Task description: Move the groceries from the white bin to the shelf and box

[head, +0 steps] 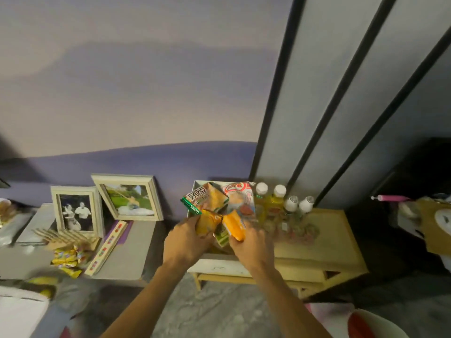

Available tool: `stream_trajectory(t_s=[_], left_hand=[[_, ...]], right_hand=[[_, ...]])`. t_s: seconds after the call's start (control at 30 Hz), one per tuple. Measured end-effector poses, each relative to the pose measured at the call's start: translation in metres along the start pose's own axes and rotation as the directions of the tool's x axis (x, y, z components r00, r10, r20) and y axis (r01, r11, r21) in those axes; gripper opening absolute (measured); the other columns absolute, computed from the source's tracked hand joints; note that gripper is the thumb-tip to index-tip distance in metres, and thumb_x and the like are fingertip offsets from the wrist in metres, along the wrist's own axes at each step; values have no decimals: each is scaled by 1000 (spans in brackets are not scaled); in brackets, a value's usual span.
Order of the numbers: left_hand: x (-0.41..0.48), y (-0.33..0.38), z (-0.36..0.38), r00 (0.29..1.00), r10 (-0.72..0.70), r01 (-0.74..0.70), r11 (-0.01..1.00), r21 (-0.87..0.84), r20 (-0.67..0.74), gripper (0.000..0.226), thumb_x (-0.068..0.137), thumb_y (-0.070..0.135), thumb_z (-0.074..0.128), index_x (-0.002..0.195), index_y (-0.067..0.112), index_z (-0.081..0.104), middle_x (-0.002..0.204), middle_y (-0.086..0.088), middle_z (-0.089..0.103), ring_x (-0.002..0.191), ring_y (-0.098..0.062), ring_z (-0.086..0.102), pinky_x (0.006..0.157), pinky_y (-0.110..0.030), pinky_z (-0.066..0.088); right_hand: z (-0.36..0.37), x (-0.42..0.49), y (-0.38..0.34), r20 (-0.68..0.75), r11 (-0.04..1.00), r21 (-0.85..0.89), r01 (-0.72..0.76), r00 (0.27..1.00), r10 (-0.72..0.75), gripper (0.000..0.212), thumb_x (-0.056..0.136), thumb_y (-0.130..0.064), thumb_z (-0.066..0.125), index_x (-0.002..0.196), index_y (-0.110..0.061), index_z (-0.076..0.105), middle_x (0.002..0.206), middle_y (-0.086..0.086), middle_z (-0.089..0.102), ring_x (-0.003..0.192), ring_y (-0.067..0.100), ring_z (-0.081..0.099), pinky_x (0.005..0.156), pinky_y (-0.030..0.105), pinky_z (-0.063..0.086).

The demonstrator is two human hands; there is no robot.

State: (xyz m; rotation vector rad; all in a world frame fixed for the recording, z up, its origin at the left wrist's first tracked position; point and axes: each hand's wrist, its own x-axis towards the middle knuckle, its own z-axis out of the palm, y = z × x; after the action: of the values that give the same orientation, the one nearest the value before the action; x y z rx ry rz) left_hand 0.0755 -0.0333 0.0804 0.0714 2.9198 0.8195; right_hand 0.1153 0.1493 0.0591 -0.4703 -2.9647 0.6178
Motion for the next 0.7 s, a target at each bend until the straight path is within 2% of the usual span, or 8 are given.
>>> stream_trajectory(t_s=[0.1, 0.23, 0.3, 0.4, 0.57, 0.7], left_hand=[[10, -21, 53, 999, -10, 7, 998, 68, 41, 55, 82, 68, 66, 125, 34, 65, 120, 1, 74, 105, -33, 72, 84, -45, 59], [16, -39, 87, 999, 39, -39, 998, 54, 14, 49, 85, 61, 64, 125, 32, 64, 120, -2, 72, 102, -37, 73, 82, -47, 60], [22, -48, 99, 995, 99, -100, 994, 51, 15, 59, 86, 54, 69, 139, 30, 59, 125, -3, 69, 107, -36, 71, 83, -48, 59], [22, -59, 107, 991, 118, -122, 991, 52, 62, 73, 88, 48, 72, 154, 30, 48, 135, -3, 66, 117, -32, 68, 89, -48, 58], [20, -56, 101, 987, 114, -116, 993, 18, 111, 71, 88, 52, 72, 152, 33, 48, 140, 0, 64, 117, -30, 68, 93, -47, 58], [14, -48, 80, 981, 188, -188, 982, -17, 46, 43, 93, 48, 68, 134, 47, 56, 132, 5, 67, 107, -25, 71, 84, -41, 60]], right_hand=[[51, 6, 18, 14, 999, -18, -26, 1000, 26, 49, 89, -53, 71, 125, -21, 65, 106, 8, 76, 100, 34, 73, 80, 40, 55], [93, 6, 31, -113, 999, -39, -15, 994, 10, 53, 78, -47, 82, 121, -18, 70, 106, 5, 75, 96, 32, 72, 84, 46, 57], [104, 7, 33, -150, 999, -39, -30, 988, 23, 51, 77, -47, 82, 119, -19, 70, 105, 4, 76, 96, 31, 71, 87, 50, 55], [110, 3, 35, -151, 999, -9, -41, 988, 39, 50, 76, -46, 86, 114, -17, 72, 97, 6, 76, 91, 33, 72, 83, 52, 57], [100, 2, 36, -40, 999, -36, -34, 999, 32, 63, 80, -62, 78, 126, -20, 65, 112, 3, 75, 106, 28, 70, 96, 50, 53], [72, 0, 30, -44, 1000, 14, 1, 999, 0, 66, 85, -60, 74, 133, -17, 63, 120, 7, 73, 111, 30, 68, 94, 44, 53]])
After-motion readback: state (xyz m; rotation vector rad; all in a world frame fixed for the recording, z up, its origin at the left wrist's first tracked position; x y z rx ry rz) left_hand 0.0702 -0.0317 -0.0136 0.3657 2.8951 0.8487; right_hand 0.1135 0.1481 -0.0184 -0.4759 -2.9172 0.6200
